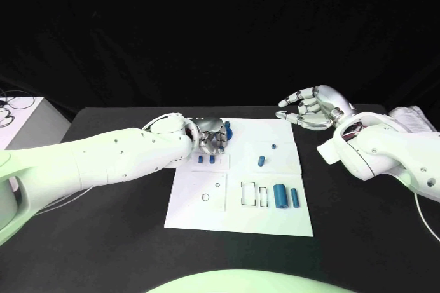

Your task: Assemble the parts on the task board

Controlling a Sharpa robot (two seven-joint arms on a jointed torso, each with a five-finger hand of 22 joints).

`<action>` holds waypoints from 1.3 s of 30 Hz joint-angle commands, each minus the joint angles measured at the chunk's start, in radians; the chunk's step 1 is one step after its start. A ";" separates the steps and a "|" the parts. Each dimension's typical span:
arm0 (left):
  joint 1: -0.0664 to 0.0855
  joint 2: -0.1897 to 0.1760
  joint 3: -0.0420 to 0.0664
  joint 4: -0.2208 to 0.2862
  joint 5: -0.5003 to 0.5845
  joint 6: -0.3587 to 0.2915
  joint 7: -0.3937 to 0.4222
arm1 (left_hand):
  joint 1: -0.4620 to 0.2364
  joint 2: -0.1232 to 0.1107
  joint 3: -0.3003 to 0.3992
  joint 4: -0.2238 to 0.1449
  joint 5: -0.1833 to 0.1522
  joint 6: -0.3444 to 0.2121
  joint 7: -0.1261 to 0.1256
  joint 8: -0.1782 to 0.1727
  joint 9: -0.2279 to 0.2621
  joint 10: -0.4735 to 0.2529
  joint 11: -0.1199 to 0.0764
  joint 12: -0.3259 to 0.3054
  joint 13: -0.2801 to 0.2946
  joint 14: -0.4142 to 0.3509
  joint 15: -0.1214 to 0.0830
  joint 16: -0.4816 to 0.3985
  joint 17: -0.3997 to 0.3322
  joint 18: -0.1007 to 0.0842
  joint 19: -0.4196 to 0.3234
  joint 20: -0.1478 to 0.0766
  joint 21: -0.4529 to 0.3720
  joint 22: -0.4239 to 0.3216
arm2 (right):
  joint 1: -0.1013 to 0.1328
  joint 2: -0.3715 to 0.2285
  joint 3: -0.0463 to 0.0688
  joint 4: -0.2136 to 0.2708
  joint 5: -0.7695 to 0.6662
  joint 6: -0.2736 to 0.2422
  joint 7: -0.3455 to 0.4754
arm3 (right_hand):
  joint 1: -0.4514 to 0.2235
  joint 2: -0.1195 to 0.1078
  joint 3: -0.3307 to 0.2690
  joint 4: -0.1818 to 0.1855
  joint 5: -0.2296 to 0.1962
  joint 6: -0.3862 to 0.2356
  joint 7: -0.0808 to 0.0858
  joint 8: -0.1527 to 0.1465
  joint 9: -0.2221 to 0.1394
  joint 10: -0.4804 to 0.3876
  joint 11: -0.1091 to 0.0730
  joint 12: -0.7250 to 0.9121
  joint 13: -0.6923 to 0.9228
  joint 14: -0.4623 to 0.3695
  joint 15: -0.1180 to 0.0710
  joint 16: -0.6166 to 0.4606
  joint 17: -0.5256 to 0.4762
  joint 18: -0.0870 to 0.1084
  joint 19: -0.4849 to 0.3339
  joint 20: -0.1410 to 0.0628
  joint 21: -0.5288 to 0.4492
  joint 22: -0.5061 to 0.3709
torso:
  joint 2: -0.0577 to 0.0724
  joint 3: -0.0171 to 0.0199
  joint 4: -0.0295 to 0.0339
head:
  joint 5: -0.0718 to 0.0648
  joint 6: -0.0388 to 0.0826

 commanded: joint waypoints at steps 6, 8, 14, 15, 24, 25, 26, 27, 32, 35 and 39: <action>-0.002 0.005 0.000 -0.005 0.004 0.006 0.020 | 0.019 0.005 0.017 -0.007 -0.007 0.014 0.000 -0.009 -0.002 0.024 -0.001 -0.013 -0.008 0.017 -0.004 0.014 0.008 -0.021 0.013 -0.002 0.015 0.015 | -0.001 0.001 0.000 0.001 -0.006 0.015 0.010 | -0.003 0.003 0.006 0.002 0.005 -0.008 0.003 0.003 0.001 -0.002 -0.003 -0.004 0.025 0.099 -0.007 -0.004 0.243 -0.014 0.106 -0.008 0.002 0.263 | -0.001 0.0000 0.0004 | -0.001 -0.001; -0.003 0.004 0.000 -0.005 0.005 -0.006 0.026 | 0.028 0.010 0.027 -0.016 -0.009 0.031 0.000 -0.008 0.000 0.045 -0.007 -0.019 -0.012 0.027 -0.009 0.023 0.017 -0.022 0.017 -0.006 0.025 0.025 | -0.001 0.001 0.000 0.001 -0.006 0.015 0.010 | -0.003 0.003 0.006 0.002 0.005 -0.008 0.003 0.003 0.001 -0.002 -0.003 -0.004 0.025 0.099 -0.007 -0.004 0.243 -0.014 0.106 -0.008 0.002 0.263 | -0.001 0.0005 0.0004 | -0.001 -0.001; -0.003 0.000 0.000 -0.003 0.013 -0.062 0.050 | 0.055 0.030 0.075 -0.068 -0.020 0.087 0.003 -0.016 0.015 0.135 -0.032 -0.053 -0.026 0.105 -0.033 0.065 0.094 -0.035 0.065 -0.029 0.094 0.099 | -0.001 0.001 0.000 0.000 -0.006 0.015 0.011 | -0.003 0.003 0.006 0.002 0.005 -0.008 0.003 0.003 0.001 -0.002 -0.003 -0.004 0.025 0.099 -0.007 -0.004 0.243 -0.014 0.106 -0.008 0.002 0.263 | -0.001 0.0000 0.0003 | 0.000 0.002; -0.003 0.000 0.000 -0.003 0.015 -0.068 0.053 | 0.055 0.031 0.082 -0.077 -0.021 0.094 0.002 -0.019 0.017 0.146 -0.035 -0.059 -0.027 0.116 -0.036 0.070 0.107 -0.038 0.073 -0.032 0.105 0.111 | -0.001 0.001 0.000 0.000 -0.006 0.015 0.011 | -0.003 0.003 0.006 0.002 0.005 -0.008 0.003 0.003 0.001 -0.002 -0.003 -0.004 0.025 0.099 -0.007 -0.004 0.243 -0.014 0.106 -0.008 0.002 0.263 | -0.001 0.0001 0.0003 | -0.001 0.002; -0.003 -0.017 0.003 0.015 0.048 -0.125 0.082 | 0.044 0.031 0.107 -0.104 -0.023 0.109 0.004 -0.039 0.021 0.169 -0.035 -0.087 -0.029 0.135 -0.039 0.077 0.120 -0.042 0.085 -0.037 0.128 0.136 | -0.001 0.003 0.000 -0.001 -0.006 0.015 0.012 | -0.003 0.003 0.006 0.002 0.005 -0.008 0.003 0.003 0.001 -0.002 -0.003 -0.004 0.025 0.099 -0.007 -0.004 0.243 -0.014 0.106 -0.008 0.002 0.263 | -0.001 -0.0002 0.0006 | 0.000 0.006; -0.003 -0.020 0.005 0.019 0.051 -0.127 0.084 | 0.042 0.031 0.108 -0.104 -0.023 0.109 0.004 -0.040 0.021 0.170 -0.035 -0.089 -0.029 0.136 -0.039 0.077 0.121 -0.042 0.085 -0.037 0.129 0.137 | -0.001 0.003 0.000 -0.001 -0.006 0.015 0.012 | -0.003 0.003 0.006 0.002 0.005 -0.008 0.003 0.003 0.001 -0.002 -0.003 -0.004 0.025 0.099 -0.007 -0.004 0.243 -0.014 0.106 -0.008 0.002 0.263 | -0.001 -0.0001 0.0009 | 0.000 0.006; -0.003 -0.024 0.007 0.025 0.056 -0.130 0.086 | 0.039 0.030 0.109 -0.105 -0.023 0.109 0.004 -0.042 0.021 0.171 -0.035 -0.092 -0.030 0.136 -0.038 0.077 0.121 -0.042 0.085 -0.037 0.129 0.137 | -0.001 0.003 0.000 -0.001 -0.006 0.015 0.012 | -0.003 0.003 0.006 0.002 0.005 -0.008 0.003 0.003 0.001 -0.002 -0.003 -0.004 0.025 0.099 -0.007 -0.004 0.243 -0.014 0.106 -0.008 0.002 0.263 | -0.002 -0.0003 0.0013 | 0.000 0.006; -0.003 -0.029 0.011 0.032 0.060 -0.130 0.089 | 0.039 0.030 0.109 -0.105 -0.023 0.109 0.004 -0.042 0.021 0.171 -0.035 -0.092 -0.030 0.136 -0.038 0.077 0.121 -0.042 0.085 -0.037 0.129 0.137 | -0.001 0.003 0.000 -0.001 -0.006 0.015 0.012 | -0.003 0.003 0.006 0.002 0.005 -0.008 0.003 0.003 0.001 -0.002 -0.003 -0.004 0.025 0.099 -0.007 -0.004 0.243 -0.014 0.106 -0.008 0.002 0.263 | -0.002 -0.0004 0.0014 | 0.000 0.007; -0.002 -0.056 0.026 0.065 0.077 -0.102 0.093 | 0.021 0.024 0.111 -0.107 -0.024 0.113 0.004 -0.050 0.024 0.176 -0.034 -0.105 -0.031 0.138 -0.037 0.078 0.120 -0.041 0.081 -0.035 0.129 0.137 | -0.001 0.003 0.000 -0.002 -0.006 0.015 0.012 | -0.003 0.003 0.006 0.002 0.005 -0.008 0.003 0.003 0.001 -0.002 -0.003 -0.004 0.025 0.099 -0.007 -0.004 0.243 -0.014 0.106 -0.008 0.002 0.263 | -0.002 -0.0005 0.0025 | 0.002 0.007; -0.001 -0.074 0.031 0.079 0.082 -0.069 0.089 | 0.017 0.022 0.111 -0.107 -0.024 0.113 0.004 -0.052 0.024 0.177 -0.034 -0.109 -0.031 0.137 -0.037 0.078 0.119 -0.041 0.078 -0.035 0.127 0.135 | -0.001 0.003 0.000 -0.002 -0.006 0.015 0.012 | -0.003 0.003 0.006 0.002 0.005 -0.008 0.003 0.003 0.001 -0.002 -0.003 -0.004 0.025 0.099 -0.007 -0.004 0.243 -0.014 0.106 -0.008 0.002 0.263 | -0.002 0.0007 0.0016 | 0.004 0.007; 0.000 -0.097 0.033 0.087 0.085 -0.021 0.077 | 0.005 0.019 0.112 -0.106 -0.024 0.114 0.003 -0.057 0.026 0.178 -0.033 -0.118 -0.032 0.132 -0.036 0.075 0.109 -0.039 0.067 -0.034 0.120 0.127 | -0.001 0.001 0.000 -0.002 -0.006 0.015 0.011 | -0.003 0.003 0.006 0.002 0.005 -0.008 0.003 0.003 0.001 -0.002 -0.003 -0.004 0.025 0.099 -0.007 -0.004 0.243 -0.014 0.106 -0.008 0.002 0.263 | -0.002 0.0007 0.0016 | 0.004 0.007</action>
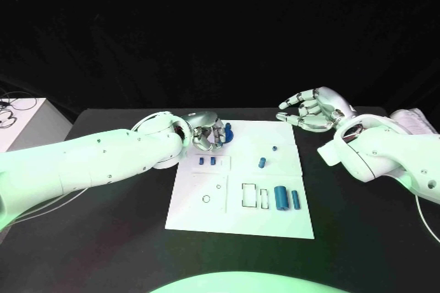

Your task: Assemble the parts on the task board

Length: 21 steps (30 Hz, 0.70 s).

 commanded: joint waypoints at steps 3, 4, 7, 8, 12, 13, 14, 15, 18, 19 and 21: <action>0.001 -0.025 0.002 0.006 0.022 0.082 -0.001 | -0.016 0.002 0.004 -0.003 -0.001 0.008 0.001 -0.008 0.002 0.005 0.001 -0.008 -0.002 0.000 0.002 0.004 -0.006 -0.007 -0.009 0.001 -0.008 -0.005 | -0.001 -0.002 0.000 0.001 -0.006 0.013 0.011 | -0.003 0.004 0.007 0.002 0.005 -0.008 0.003 0.003 0.001 -0.002 -0.003 -0.004 0.026 0.099 -0.007 -0.004 0.243 -0.014 0.106 -0.008 0.002 0.264 | 0.001 0.0003 0.0003 | 0.002 0.001; 0.001 -0.030 0.002 0.006 0.020 0.086 -0.004 | -0.018 0.001 0.005 -0.003 -0.002 0.009 0.001 -0.009 0.003 0.006 0.001 -0.011 -0.003 -0.001 0.002 0.003 -0.008 -0.007 -0.011 0.002 -0.010 -0.006 | -0.001 -0.002 0.000 0.001 -0.006 0.013 0.011 | -0.003 0.004 0.007 0.002 0.005 -0.008 0.003 0.003 0.001 -0.002 -0.003 -0.004 0.026 0.099 -0.007 -0.004 0.243 -0.014 0.106 -0.008 0.002 0.264 | 0.001 0.0004 0.0007 | 0.002 0.001; 0.001 -0.039 0.002 0.000 0.015 0.094 -0.009 | -0.019 0.001 0.005 -0.003 -0.002 0.009 0.001 -0.010 0.003 0.006 0.001 -0.012 -0.003 -0.001 0.002 0.003 -0.006 -0.007 -0.010 0.002 -0.009 -0.004 | -0.001 -0.003 0.000 0.001 -0.006 0.012 0.010 | -0.003 0.004 0.007 0.002 0.005 -0.008 0.003 0.003 0.001 -0.002 -0.003 -0.004 0.026 0.099 -0.007 -0.004 0.243 -0.014 0.106 -0.008 0.002 0.264 | 0.001 0.0000 0.0011 | 0.002 0.001; 0.001 -0.042 0.002 -0.002 0.014 0.097 -0.011 | -0.019 0.001 0.005 -0.003 -0.002 0.009 0.001 -0.010 0.003 0.006 0.001 -0.012 -0.003 -0.001 0.002 0.003 -0.006 -0.007 -0.010 0.002 -0.009 -0.004 | -0.001 -0.003 0.000 0.001 -0.006 0.012 0.010 | -0.003 0.004 0.007 0.002 0.005 -0.008 0.003 0.003 0.001 -0.002 -0.003 -0.004 0.026 0.099 -0.007 -0.004 0.243 -0.014 0.106 -0.008 0.002 0.264 | 0.001 -0.0001 0.0006 | 0.003 0.001; 0.001 -0.045 0.002 -0.010 0.011 0.101 -0.015 | -0.021 0.001 0.005 -0.003 -0.002 0.010 0.001 -0.010 0.003 0.007 0.001 -0.013 -0.003 -0.001 0.002 0.003 -0.006 -0.007 -0.009 0.002 -0.008 -0.003 | -0.001 -0.003 0.000 0.001 -0.006 0.012 0.011 | -0.003 0.004 0.007 0.002 0.005 -0.008 0.003 0.003 0.001 -0.002 -0.003 -0.004 0.026 0.099 -0.007 -0.004 0.243 -0.014 0.106 -0.008 0.002 0.264 | 0.002 -0.0004 -0.0017 | 0.005 0.001; 0.001 -0.045 0.002 -0.011 0.011 0.101 -0.015 | -0.021 0.001 0.005 -0.003 -0.002 0.010 0.001 -0.010 0.003 0.007 0.001 -0.013 -0.003 -0.001 0.002 0.003 -0.006 -0.007 -0.009 0.002 -0.008 -0.003 | -0.001 -0.003 0.000 0.001 -0.006 0.012 0.011 | -0.003 0.004 0.007 0.002 0.005 -0.008 0.003 0.003 0.001 -0.002 -0.003 -0.004 0.026 0.099 -0.007 -0.004 0.243 -0.014 0.106 -0.008 0.002 0.264 | 0.002 -0.0006 -0.0018 | 0.005 0.001; 0.001 -0.046 0.002 -0.012 0.010 0.101 -0.015 | -0.021 0.001 0.005 -0.003 -0.002 0.010 0.001 -0.010 0.003 0.007 0.001 -0.013 -0.003 -0.001 0.002 0.003 -0.006 -0.007 -0.009 0.002 -0.008 -0.003 | -0.001 -0.003 0.000 0.000 -0.006 0.012 0.011 | -0.003 0.004 0.007 0.002 0.005 -0.008 0.003 0.003 0.001 -0.002 -0.003 -0.004 0.026 0.099 -0.007 -0.004 0.243 -0.014 0.106 -0.008 0.002 0.264 | 0.002 -0.0010 -0.0021 | 0.005 0.001; 0.001 -0.046 0.002 -0.013 0.010 0.101 -0.015 | -0.021 0.001 0.005 -0.003 -0.002 0.010 0.001 -0.010 0.003 0.007 0.001 -0.013 -0.003 -0.001 0.002 0.003 -0.006 -0.007 -0.009 0.002 -0.008 -0.003 | -0.001 -0.003 0.000 0.000 -0.006 0.012 0.011 | -0.003 0.004 0.007 0.002 0.005 -0.008 0.003 0.003 0.001 -0.002 -0.003 -0.004 0.026 0.099 -0.007 -0.004 0.243 -0.014 0.106 -0.008 0.002 0.264 | 0.002 -0.0011 -0.0021 | 0.005 0.001; 0.001 -0.046 0.002 -0.014 0.009 0.102 -0.016 | -0.021 0.001 0.005 -0.003 -0.002 0.010 0.001 -0.010 0.004 0.007 0.001 -0.013 -0.003 0.000 0.002 0.004 -0.005 -0.007 -0.009 0.002 -0.007 -0.002 | -0.001 -0.003 0.000 0.000 -0.006 0.012 0.011 | -0.003 0.004 0.007 0.002 0.005 -0.008 0.003 0.003 0.001 -0.002 -0.003 -0.004 0.026 0.099 -0.007 -0.004 0.243 -0.014 0.106 -0.008 0.002 0.264 | 0.002 -0.0001 -0.0022 | 0.006 0.000; 0.001 -0.046 0.002 -0.014 0.009 0.103 -0.016 | -0.021 0.001 0.005 -0.003 -0.002 0.010 0.001 -0.010 0.004 0.007 0.001 -0.013 -0.003 0.000 0.002 0.004 -0.005 -0.007 -0.009 0.002 -0.007 -0.002 | -0.001 -0.003 0.000 0.000 -0.006 0.012 0.011 | -0.003 0.004 0.007 0.002 0.005 -0.008 0.003 0.003 0.001 -0.002 -0.003 -0.004 0.026 0.099 -0.007 -0.004 0.243 -0.014 0.106 -0.008 0.002 0.264 | 0.002 0.0000 -0.0022 | 0.004 0.000; 0.001 -0.045 0.002 -0.014 0.008 0.104 -0.017 | -0.021 0.001 0.005 -0.003 -0.002 0.010 0.001 -0.010 0.004 0.007 0.001 -0.013 -0.003 0.000 0.002 0.004 -0.005 -0.007 -0.009 0.002 -0.007 -0.002 | -0.001 -0.003 0.000 0.000 -0.006 0.012 0.011 | -0.003 0.004 0.007 0.002 0.005 -0.008 0.003 0.003 0.001 -0.002 -0.003 -0.004 0.026 0.099 -0.007 -0.004 0.243 -0.014 0.106 -0.008 0.002 0.264 | 0.002 0.0000 -0.0020 | 0.004 -0.001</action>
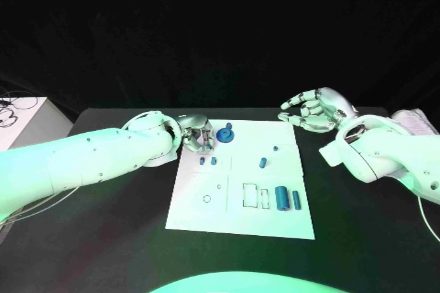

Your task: Assemble the parts on the task board

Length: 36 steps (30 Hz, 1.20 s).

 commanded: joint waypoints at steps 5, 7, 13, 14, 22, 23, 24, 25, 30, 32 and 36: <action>0.001 0.007 0.001 -0.003 -0.001 0.021 -0.003 | -0.011 0.001 0.005 -0.003 -0.002 0.005 -0.001 -0.004 0.001 0.007 0.000 -0.003 -0.001 0.000 0.002 0.004 0.001 -0.007 -0.004 -0.002 -0.004 0.002 | -0.001 -0.001 0.000 0.001 -0.006 0.012 0.011 | -0.003 0.004 0.007 0.002 0.004 -0.008 0.003 0.003 0.001 -0.002 -0.003 -0.004 0.025 0.099 -0.007 -0.004 0.243 -0.014 0.106 -0.008 0.002 0.263 | 0.000 0.0016 0.0011 | -0.001 -0.002; 0.001 0.010 0.001 -0.005 -0.001 0.020 -0.003 | -0.012 0.001 0.006 -0.003 -0.002 0.007 -0.001 -0.005 0.002 0.009 0.000 -0.004 -0.001 0.000 0.002 0.004 0.001 -0.007 -0.004 -0.002 -0.004 0.002 | -0.001 -0.001 0.000 0.001 -0.006 0.012 0.011 | -0.003 0.004 0.007 0.002 0.004 -0.008 0.003 0.003 0.001 -0.002 -0.003 -0.004 0.025 0.099 -0.007 -0.004 0.243 -0.014 0.106 -0.008 0.002 0.263 | 0.000 0.0019 0.0008 | -0.002 -0.003; 0.001 0.020 -0.003 -0.015 -0.001 0.024 -0.005 | -0.012 0.001 0.006 -0.003 -0.002 0.007 -0.001 -0.005 0.002 0.009 0.000 -0.004 -0.001 0.000 0.002 0.004 0.001 -0.007 -0.004 -0.002 -0.004 0.002 | -0.001 -0.001 0.000 0.002 -0.006 0.012 0.011 | -0.003 0.004 0.007 0.002 0.004 -0.008 0.003 0.003 0.001 -0.002 -0.003 -0.004 0.025 0.099 -0.007 -0.004 0.243 -0.014 0.106 -0.008 0.002 0.263 | 0.000 0.0018 -0.0009 | -0.002 -0.003; 0.001 0.022 -0.004 -0.016 -0.001 0.024 -0.005 | -0.012 0.001 0.006 -0.003 -0.002 0.007 -0.001 -0.005 0.002 0.009 0.000 -0.004 -0.001 0.000 0.002 0.004 0.001 -0.007 -0.004 -0.002 -0.004 0.002 | -0.001 -0.001 0.000 0.002 -0.006 0.012 0.010 | -0.003 0.004 0.007 0.002 0.004 -0.008 0.003 0.003 0.001 -0.002 -0.003 -0.004 0.025 0.099 -0.007 -0.004 0.243 -0.014 0.106 -0.008 0.002 0.263 | 0.000 0.0016 -0.0006 | -0.003 -0.003; 0.000 0.032 -0.006 -0.026 -0.001 0.022 -0.006 | -0.012 0.001 0.006 -0.004 -0.002 0.007 -0.001 -0.005 0.002 0.009 0.000 -0.005 -0.001 0.000 0.002 0.004 0.002 -0.008 -0.004 -0.002 -0.004 0.002 | -0.001 -0.002 0.000 0.003 -0.006 0.012 0.010 | -0.003 0.004 0.007 0.002 0.004 -0.008 0.003 0.003 0.001 -0.002 -0.003 -0.004 0.025 0.099 -0.007 -0.004 0.243 -0.014 0.106 -0.008 0.002 0.263 | 0.000 0.0017 0.0001 | -0.004 -0.004; 0.000 0.033 -0.007 -0.027 -0.001 0.023 -0.005 | -0.013 0.001 0.007 -0.004 -0.002 0.007 -0.001 -0.006 0.002 0.010 0.000 -0.006 -0.001 0.000 0.002 0.004 0.002 -0.007 -0.004 -0.002 -0.004 0.002 | -0.001 -0.002 0.000 0.003 -0.006 0.012 0.010 | -0.003 0.004 0.007 0.002 0.004 -0.008 0.003 0.003 0.001 -0.002 -0.003 -0.004 0.025 0.099 -0.007 -0.004 0.243 -0.014 0.106 -0.008 0.002 0.263 | 0.000 0.0018 0.0000 | -0.005 -0.004; 0.000 0.034 -0.007 -0.028 -0.001 0.023 -0.006 | -0.013 0.001 0.007 -0.004 -0.002 0.007 -0.001 -0.006 0.002 0.010 0.000 -0.006 -0.001 0.000 0.002 0.004 0.002 -0.007 -0.004 -0.002 -0.004 0.002 | -0.001 -0.002 0.000 0.003 -0.006 0.012 0.010 | -0.003 0.004 0.007 0.002 0.004 -0.008 0.003 0.003 0.001 -0.002 -0.003 -0.004 0.025 0.099 -0.007 -0.004 0.243 -0.014 0.106 -0.008 0.002 0.263 | 0.000 0.0017 0.0001 | -0.005 -0.004; 0.000 0.035 -0.007 -0.030 -0.001 0.024 -0.006 | -0.013 0.001 0.007 -0.004 -0.002 0.007 -0.001 -0.006 0.002 0.010 0.000 -0.006 -0.001 0.000 0.002 0.004 0.002 -0.007 -0.004 -0.002 -0.004 0.002 | -0.001 -0.002 0.000 0.003 -0.006 0.012 0.010 | -0.003 0.004 0.007 0.002 0.004 -0.008 0.003 0.003 0.001 -0.002 -0.003 -0.004 0.025 0.099 -0.007 -0.004 0.243 -0.014 0.106 -0.008 0.002 0.263 | 0.000 0.0017 0.0001 | -0.005 -0.005; 0.000 0.042 -0.007 -0.036 -0.001 0.031 -0.007 | -0.013 0.001 0.007 -0.004 -0.003 0.008 -0.001 -0.006 0.003 0.010 0.000 -0.006 -0.001 0.000 0.002 0.005 0.002 -0.007 -0.005 -0.002 -0.005 0.001 | -0.001 -0.002 0.000 0.003 -0.006 0.013 0.010 | -0.003 0.004 0.007 0.002 0.004 -0.008 0.003 0.003 0.001 -0.002 -0.003 -0.004 0.025 0.099 -0.007 -0.004 0.243 -0.014 0.106 -0.008 0.002 0.263 | 0.000 0.0011 0.0003 | -0.006 -0.005; 0.000 0.044 -0.008 -0.037 -0.001 0.036 -0.008 | -0.013 0.001 0.007 -0.004 -0.003 0.008 -0.001 -0.006 0.003 0.010 0.000 -0.006 -0.001 0.000 0.002 0.005 0.002 -0.007 -0.005 -0.002 -0.005 0.001 | -0.001 -0.002 0.000 0.003 -0.006 0.013 0.010 | -0.003 0.004 0.007 0.002 0.004 -0.008 0.003 0.003 0.001 -0.002 -0.003 -0.004 0.025 0.099 -0.007 -0.004 0.243 -0.014 0.106 -0.008 0.002 0.263 | 0.000 0.0008 0.0003 | -0.006 -0.005; 0.000 0.046 -0.008 -0.038 -0.001 0.049 -0.008 | -0.014 0.001 0.007 -0.005 -0.003 0.008 -0.001 -0.006 0.003 0.011 0.000 -0.007 -0.001 0.001 0.002 0.005 0.003 -0.007 -0.005 -0.002 -0.005 0.002 | -0.001 -0.002 0.000 0.003 -0.006 0.014 0.010 | -0.003 0.004 0.007 0.002 0.004 -0.008 0.003 0.003 0.001 -0.002 -0.003 -0.004 0.025 0.099 -0.007 -0.004 0.243 -0.014 0.106 -0.008 0.002 0.263 | -0.001 0.0007 0.0003 | -0.006 -0.006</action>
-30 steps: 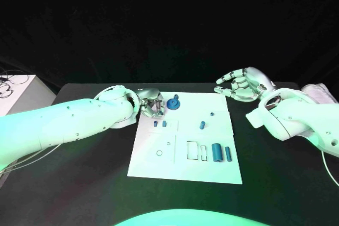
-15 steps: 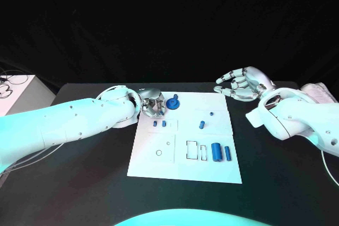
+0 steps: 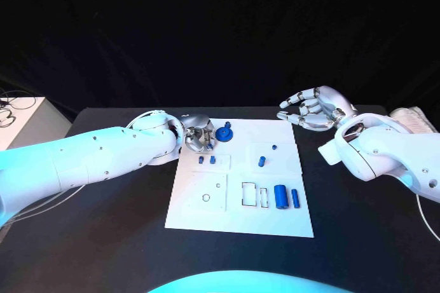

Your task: Assemble the parts on the task board

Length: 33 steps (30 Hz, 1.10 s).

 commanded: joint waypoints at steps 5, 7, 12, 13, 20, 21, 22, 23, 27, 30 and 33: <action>-0.001 0.005 -0.002 0.002 0.000 0.043 0.001 | -0.016 -0.004 0.002 -0.002 -0.007 0.011 -0.002 -0.007 0.003 0.012 -0.002 -0.013 0.000 -0.003 0.003 0.004 -0.006 -0.006 -0.012 -0.001 -0.011 -0.006 | -0.001 0.000 0.000 0.000 -0.006 0.013 0.010 | -0.003 0.004 0.007 0.002 0.005 -0.008 0.003 0.003 0.001 -0.002 -0.003 -0.004 0.025 0.099 -0.007 -0.004 0.243 -0.014 0.106 -0.008 0.002 0.263 | -0.001 -0.0004 0.0005 | 0.000 -0.001; -0.001 0.004 -0.002 0.002 0.000 0.041 0.001 | -0.018 -0.006 0.003 -0.004 -0.007 0.009 -0.002 -0.011 0.004 0.007 0.000 -0.020 -0.001 -0.010 0.003 0.001 -0.016 -0.004 -0.019 0.000 -0.017 -0.011 | -0.001 0.000 0.000 0.000 -0.006 0.014 0.010 | -0.003 0.004 0.007 0.002 0.005 -0.008 0.003 0.003 0.001 -0.002 -0.003 -0.004 0.025 0.099 -0.007 -0.004 0.243 -0.014 0.106 -0.008 0.002 0.263 | -0.001 -0.0007 0.0004 | 0.000 0.000; -0.001 0.001 -0.003 0.001 0.000 0.028 0.001 | -0.021 -0.008 0.004 -0.005 -0.007 0.003 0.000 -0.018 0.004 0.005 0.003 -0.027 -0.001 -0.017 0.005 -0.001 -0.024 -0.003 -0.024 0.001 -0.021 -0.015 | -0.001 0.000 0.000 0.000 -0.006 0.013 0.010 | -0.003 0.004 0.007 0.002 0.005 -0.008 0.003 0.003 0.001 -0.002 -0.003 -0.004 0.025 0.099 -0.007 -0.004 0.243 -0.014 0.106 -0.008 0.002 0.263 | 0.000 -0.0009 0.0007 | -0.001 0.000; -0.001 0.000 -0.003 0.000 0.000 0.026 0.001 | -0.024 -0.010 0.004 -0.006 -0.007 -0.001 0.001 -0.022 0.004 0.003 0.004 -0.029 -0.001 -0.020 0.007 -0.002 -0.027 -0.003 -0.026 0.001 -0.023 -0.017 | -0.001 0.000 0.000 0.000 -0.006 0.013 0.009 | -0.003 0.004 0.007 0.002 0.005 -0.008 0.003 0.003 0.001 -0.002 -0.003 -0.004 0.025 0.099 -0.007 -0.004 0.243 -0.014 0.106 -0.008 0.002 0.263 | 0.000 -0.0005 0.0008 | 0.000 -0.001; -0.001 -0.002 -0.003 0.001 0.000 0.014 0.001 | -0.045 -0.025 0.007 -0.005 -0.005 -0.041 0.004 -0.057 0.002 -0.022 0.017 -0.053 0.001 -0.038 0.018 -0.004 -0.048 -0.001 -0.038 0.009 -0.035 -0.027 | -0.001 0.000 0.000 -0.001 -0.006 0.012 0.010 | -0.007 0.004 0.010 0.001 0.005 -0.010 0.002 0.007 0.002 -0.002 -0.003 -0.005 0.024 0.098 -0.008 -0.005 0.241 -0.014 0.106 -0.008 0.002 0.263 | 0.000 -0.0007 0.0009 | 0.000 -0.001; -0.001 -0.002 -0.003 0.001 0.000 0.011 0.001 | -0.046 -0.026 0.008 -0.006 -0.005 -0.048 0.003 -0.062 0.001 -0.025 0.018 -0.055 0.001 -0.039 0.019 -0.004 -0.049 -0.001 -0.037 0.011 -0.035 -0.026 | -0.001 0.000 0.000 -0.001 -0.006 0.013 0.010 | -0.007 0.004 0.010 0.001 0.005 -0.010 0.002 0.007 0.002 -0.002 -0.003 -0.005 0.024 0.098 -0.008 -0.005 0.241 -0.014 0.106 -0.008 0.002 0.263 | 0.000 -0.0010 0.0010 | 0.000 -0.001; -0.001 -0.002 -0.003 0.001 -0.001 0.010 0.000 | -0.046 -0.027 0.009 -0.006 -0.005 -0.052 0.002 -0.065 0.001 -0.027 0.019 -0.056 0.002 -0.040 0.020 -0.004 -0.051 -0.001 -0.038 0.012 -0.035 -0.026 | -0.001 0.000 0.000 -0.001 -0.006 0.013 0.010 | -0.007 0.004 0.010 0.001 0.005 -0.010 0.002 0.007 0.002 -0.002 -0.003 -0.005 0.024 0.098 -0.008 -0.005 0.241 -0.014 0.106 -0.008 0.002 0.263 | 0.000 -0.0008 0.0006 | 0.001 -0.001; -0.001 -0.002 -0.003 0.000 -0.001 0.007 0.000 | -0.049 -0.028 0.008 -0.006 -0.005 -0.057 0.003 -0.068 0.001 -0.031 0.021 -0.058 0.002 -0.043 0.022 -0.005 -0.056 0.000 -0.039 0.013 -0.037 -0.028 | -0.001 0.000 0.000 -0.002 -0.006 0.013 0.010 | -0.007 0.004 0.010 0.001 0.005 -0.010 0.002 0.007 0.002 -0.002 -0.003 -0.005 0.024 0.098 -0.008 -0.005 0.241 -0.014 0.106 -0.008 0.002 0.263 | 0.000 -0.0004 0.0004 | 0.001 -0.001; -0.001 -0.002 -0.003 0.000 -0.001 0.004 -0.002 | -0.054 -0.031 0.010 -0.006 -0.006 -0.076 0.002 -0.081 0.002 -0.038 0.025 -0.060 0.005 -0.045 0.025 -0.003 -0.058 0.000 -0.038 0.016 -0.038 -0.028 | -0.001 0.001 0.000 -0.002 -0.006 0.012 0.010 | -0.007 0.004 0.010 0.001 0.005 -0.010 0.002 0.007 0.002 -0.002 -0.003 -0.005 0.024 0.098 -0.008 -0.005 0.241 -0.014 0.106 -0.008 0.002 0.263 | -0.001 -0.0005 0.0000 | 0.001 0.000; -0.001 -0.002 -0.003 -0.001 -0.001 0.003 -0.003 | -0.058 -0.033 0.010 -0.006 -0.006 -0.091 -0.001 -0.090 0.002 -0.043 0.027 -0.060 0.007 -0.045 0.028 -0.001 -0.058 0.000 -0.037 0.019 -0.038 -0.027 | -0.001 0.001 0.000 -0.002 -0.006 0.012 0.010 | -0.007 0.004 0.010 0.001 0.005 -0.010 0.002 0.007 0.002 -0.002 -0.003 -0.005 0.024 0.098 -0.008 -0.005 0.241 -0.014 0.106 -0.008 0.002 0.263 | -0.001 -0.0007 0.0001 | 0.001 -0.001; -0.001 -0.003 -0.003 -0.002 -0.001 0.002 -0.003 | -0.059 -0.034 0.010 -0.005 -0.006 -0.096 -0.001 -0.093 0.002 -0.043 0.028 -0.060 0.009 -0.046 0.028 -0.001 -0.061 0.000 -0.038 0.019 -0.039 -0.028 | -0.001 0.001 0.000 -0.003 -0.006 0.012 0.010 | -0.007 0.004 0.010 0.001 0.005 -0.010 0.002 0.007 0.002 -0.002 -0.003 -0.005 0.024 0.098 -0.008 -0.005 0.241 -0.014 0.106 -0.008 0.002 0.263 | -0.001 -0.0006 0.0000 | 0.001 0.000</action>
